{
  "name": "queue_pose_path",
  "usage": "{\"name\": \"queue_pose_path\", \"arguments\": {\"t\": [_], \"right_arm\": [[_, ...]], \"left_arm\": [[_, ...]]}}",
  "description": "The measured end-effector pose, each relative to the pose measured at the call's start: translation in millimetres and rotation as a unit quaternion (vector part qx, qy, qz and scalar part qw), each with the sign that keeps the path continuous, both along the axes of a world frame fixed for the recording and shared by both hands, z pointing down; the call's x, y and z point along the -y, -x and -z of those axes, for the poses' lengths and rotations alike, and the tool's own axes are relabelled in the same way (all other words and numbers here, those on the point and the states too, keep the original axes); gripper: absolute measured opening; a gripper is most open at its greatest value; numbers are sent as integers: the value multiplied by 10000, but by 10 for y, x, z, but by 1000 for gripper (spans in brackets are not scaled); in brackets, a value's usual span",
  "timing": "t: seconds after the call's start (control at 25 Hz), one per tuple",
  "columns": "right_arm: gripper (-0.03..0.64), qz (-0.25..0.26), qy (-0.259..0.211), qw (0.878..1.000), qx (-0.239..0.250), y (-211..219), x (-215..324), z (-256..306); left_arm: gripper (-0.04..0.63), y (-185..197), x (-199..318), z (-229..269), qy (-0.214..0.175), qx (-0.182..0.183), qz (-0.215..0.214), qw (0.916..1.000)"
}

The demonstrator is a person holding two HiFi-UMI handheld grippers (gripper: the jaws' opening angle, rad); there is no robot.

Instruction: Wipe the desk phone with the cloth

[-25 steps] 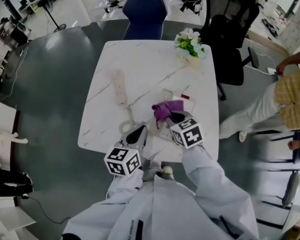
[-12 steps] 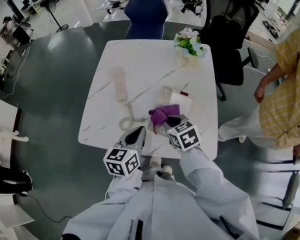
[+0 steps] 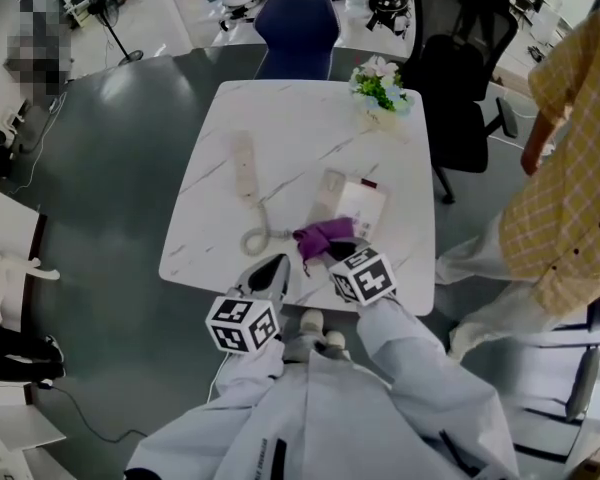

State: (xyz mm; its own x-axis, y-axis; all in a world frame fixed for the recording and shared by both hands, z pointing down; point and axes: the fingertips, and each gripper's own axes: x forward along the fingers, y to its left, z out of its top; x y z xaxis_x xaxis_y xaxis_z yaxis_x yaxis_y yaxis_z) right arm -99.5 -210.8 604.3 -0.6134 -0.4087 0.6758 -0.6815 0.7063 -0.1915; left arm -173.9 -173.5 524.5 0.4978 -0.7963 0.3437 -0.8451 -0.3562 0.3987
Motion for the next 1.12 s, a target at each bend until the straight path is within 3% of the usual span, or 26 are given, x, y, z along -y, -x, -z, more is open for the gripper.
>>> {"name": "queue_pose_path", "arguments": {"t": [0.8,1.12], "right_arm": [[34,377,362,9985,139,78,-466,-44],[34,61,597,9905,1238,-18,-533,245]], "left_arm": [[-2,-5,-315,186,-251,17,249,9994],[-2,-13,-370,389,-523,41,287,9982]]}}
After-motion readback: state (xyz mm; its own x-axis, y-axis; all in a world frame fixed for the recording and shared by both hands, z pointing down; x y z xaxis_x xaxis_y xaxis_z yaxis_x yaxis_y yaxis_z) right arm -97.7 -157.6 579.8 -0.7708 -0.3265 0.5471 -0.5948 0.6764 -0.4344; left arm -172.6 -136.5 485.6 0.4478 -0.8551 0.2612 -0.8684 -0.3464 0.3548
